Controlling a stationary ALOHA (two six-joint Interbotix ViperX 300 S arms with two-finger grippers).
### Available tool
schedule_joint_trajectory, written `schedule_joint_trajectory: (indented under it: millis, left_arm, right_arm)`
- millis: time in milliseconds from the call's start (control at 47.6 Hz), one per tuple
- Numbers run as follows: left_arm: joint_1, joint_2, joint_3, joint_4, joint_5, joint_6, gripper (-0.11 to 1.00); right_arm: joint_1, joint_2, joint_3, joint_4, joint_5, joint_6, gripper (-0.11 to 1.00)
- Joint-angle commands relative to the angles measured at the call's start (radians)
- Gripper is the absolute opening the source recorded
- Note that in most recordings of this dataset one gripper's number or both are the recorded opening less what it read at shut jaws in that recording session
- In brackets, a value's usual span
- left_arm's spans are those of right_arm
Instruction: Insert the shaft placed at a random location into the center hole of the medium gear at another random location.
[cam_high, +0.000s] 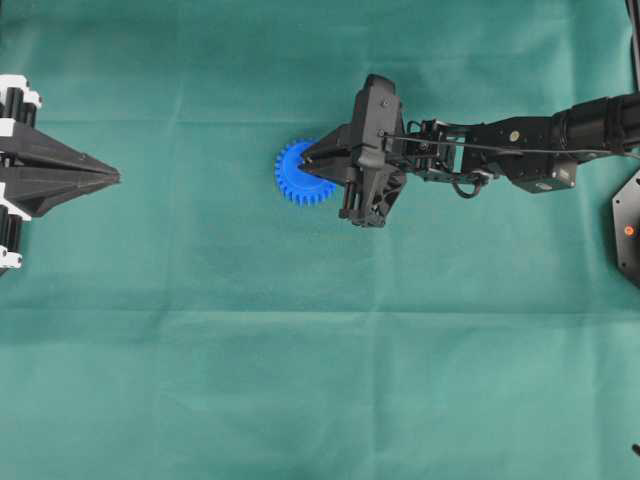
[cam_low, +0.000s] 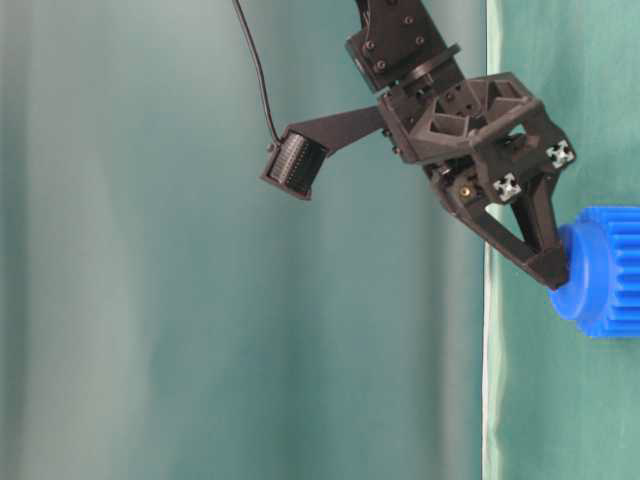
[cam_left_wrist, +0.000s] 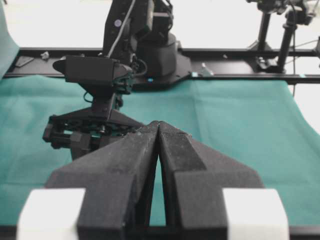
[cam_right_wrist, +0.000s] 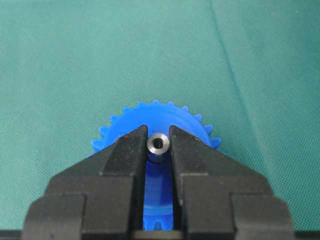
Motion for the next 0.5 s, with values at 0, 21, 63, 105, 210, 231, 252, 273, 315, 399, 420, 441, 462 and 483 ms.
schedule_joint_trajectory:
  millis: [0, 21, 63, 105, 210, 231, 252, 273, 315, 399, 420, 441, 462, 483]
  left_arm:
    - [-0.003, 0.008, -0.018, 0.002, -0.005, 0.0, 0.0]
    - [-0.003, 0.008, -0.018, 0.002, -0.005, 0.0, 0.0]
    - [-0.003, 0.008, -0.02, 0.002, -0.005, 0.0, 0.0]
    - [-0.003, 0.008, -0.018, 0.002, -0.005, 0.0, 0.0]
    - [-0.003, 0.008, -0.018, 0.002, -0.005, 0.0, 0.0]
    - [-0.003, 0.008, -0.018, 0.002, -0.005, 0.0, 0.0]
    - [-0.003, 0.008, -0.018, 0.002, -0.005, 0.0, 0.0]
    - [-0.003, 0.008, -0.02, 0.002, -0.005, 0.0, 0.0]
    - [-0.003, 0.008, -0.02, 0.002, -0.005, 0.0, 0.0]
    - [-0.003, 0.008, -0.02, 0.002, -0.005, 0.0, 0.0]
    - [-0.003, 0.008, -0.02, 0.002, -0.005, 0.0, 0.0]
    - [-0.003, 0.008, -0.018, 0.002, -0.005, 0.0, 0.0]
    - [-0.003, 0.008, -0.02, 0.002, -0.005, 0.0, 0.0]
    - [-0.003, 0.008, -0.02, 0.002, -0.005, -0.002, 0.0]
  right_arm:
    - [-0.003, -0.017, -0.017, 0.003, -0.008, -0.003, 0.17]
    - [-0.003, -0.015, -0.017, 0.005, -0.009, -0.005, 0.21]
    - [-0.003, -0.017, -0.017, 0.003, -0.011, -0.003, 0.31]
    - [-0.003, -0.015, -0.017, 0.003, -0.012, -0.003, 0.43]
    - [-0.003, -0.015, -0.018, 0.005, -0.012, -0.003, 0.76]
    - [-0.002, -0.015, -0.018, 0.005, -0.012, -0.003, 0.82]
    - [0.0, -0.017, -0.018, 0.003, -0.012, -0.003, 0.87]
    - [0.0, -0.017, -0.018, 0.003, -0.012, -0.003, 0.9]
    - [0.002, -0.017, -0.02, 0.005, -0.012, -0.003, 0.9]
    - [0.003, -0.02, -0.021, 0.005, -0.006, -0.003, 0.82]
    - [0.003, -0.021, -0.023, 0.003, -0.008, -0.003, 0.81]
    - [0.003, -0.023, -0.023, 0.005, -0.008, -0.003, 0.81]
    - [0.003, -0.028, -0.021, 0.003, -0.006, -0.003, 0.81]
    - [0.003, -0.032, -0.023, 0.005, -0.006, -0.003, 0.81]
